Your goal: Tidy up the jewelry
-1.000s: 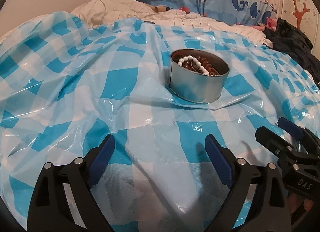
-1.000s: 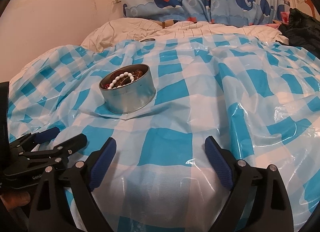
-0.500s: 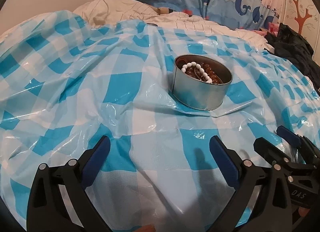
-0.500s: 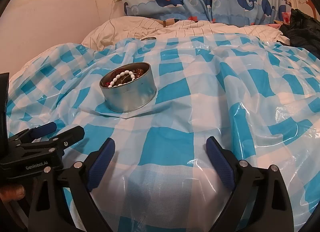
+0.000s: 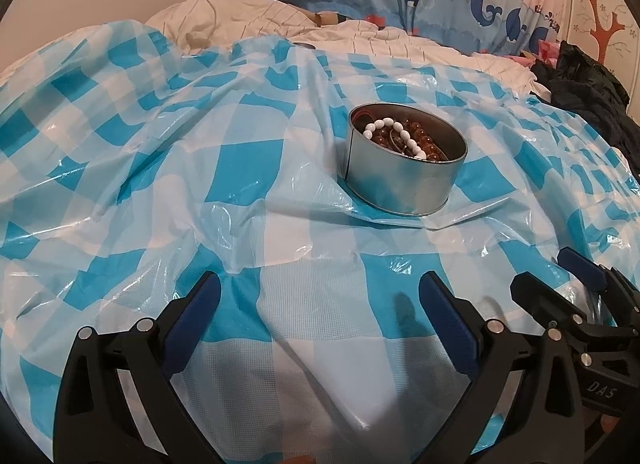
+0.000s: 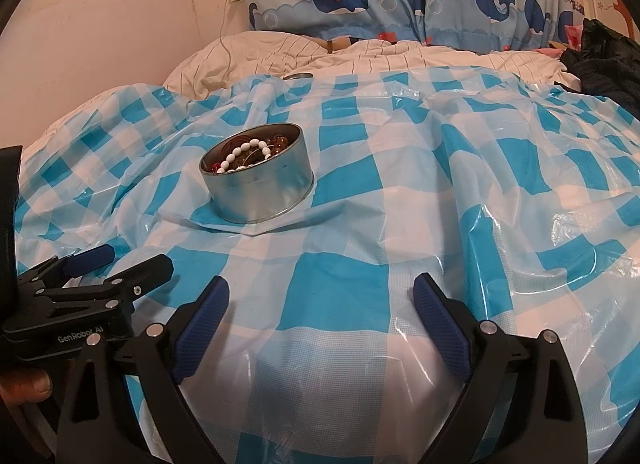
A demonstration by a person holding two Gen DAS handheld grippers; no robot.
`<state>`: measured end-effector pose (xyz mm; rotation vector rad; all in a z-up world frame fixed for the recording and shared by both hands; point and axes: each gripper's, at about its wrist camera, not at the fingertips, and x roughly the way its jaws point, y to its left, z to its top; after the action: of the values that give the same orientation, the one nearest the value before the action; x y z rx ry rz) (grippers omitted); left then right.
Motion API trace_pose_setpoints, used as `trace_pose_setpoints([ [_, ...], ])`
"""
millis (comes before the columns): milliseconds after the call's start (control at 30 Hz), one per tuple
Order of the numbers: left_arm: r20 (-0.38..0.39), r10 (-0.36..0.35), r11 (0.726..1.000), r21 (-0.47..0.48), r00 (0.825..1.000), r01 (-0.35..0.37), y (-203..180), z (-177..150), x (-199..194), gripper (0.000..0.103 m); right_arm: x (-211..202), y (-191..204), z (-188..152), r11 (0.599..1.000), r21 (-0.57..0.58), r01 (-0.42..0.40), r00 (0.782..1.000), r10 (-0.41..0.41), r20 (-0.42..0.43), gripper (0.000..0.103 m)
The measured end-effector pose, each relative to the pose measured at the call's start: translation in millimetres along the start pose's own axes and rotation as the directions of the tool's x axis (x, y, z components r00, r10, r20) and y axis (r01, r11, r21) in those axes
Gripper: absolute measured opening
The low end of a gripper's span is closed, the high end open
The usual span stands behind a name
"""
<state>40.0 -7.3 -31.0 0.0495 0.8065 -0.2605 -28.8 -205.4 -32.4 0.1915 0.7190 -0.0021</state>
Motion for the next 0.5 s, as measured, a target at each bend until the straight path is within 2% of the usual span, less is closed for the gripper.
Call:
trace_pose_setpoints([
  [500, -0.013, 0.006, 1.0, -0.006, 1.0, -0.006, 1.5, -1.0, 4.3, 0.095, 0.0, 0.6, 0.2, 1.0, 0.0, 0.001, 1.0, -0.001, -0.001, 0.09],
])
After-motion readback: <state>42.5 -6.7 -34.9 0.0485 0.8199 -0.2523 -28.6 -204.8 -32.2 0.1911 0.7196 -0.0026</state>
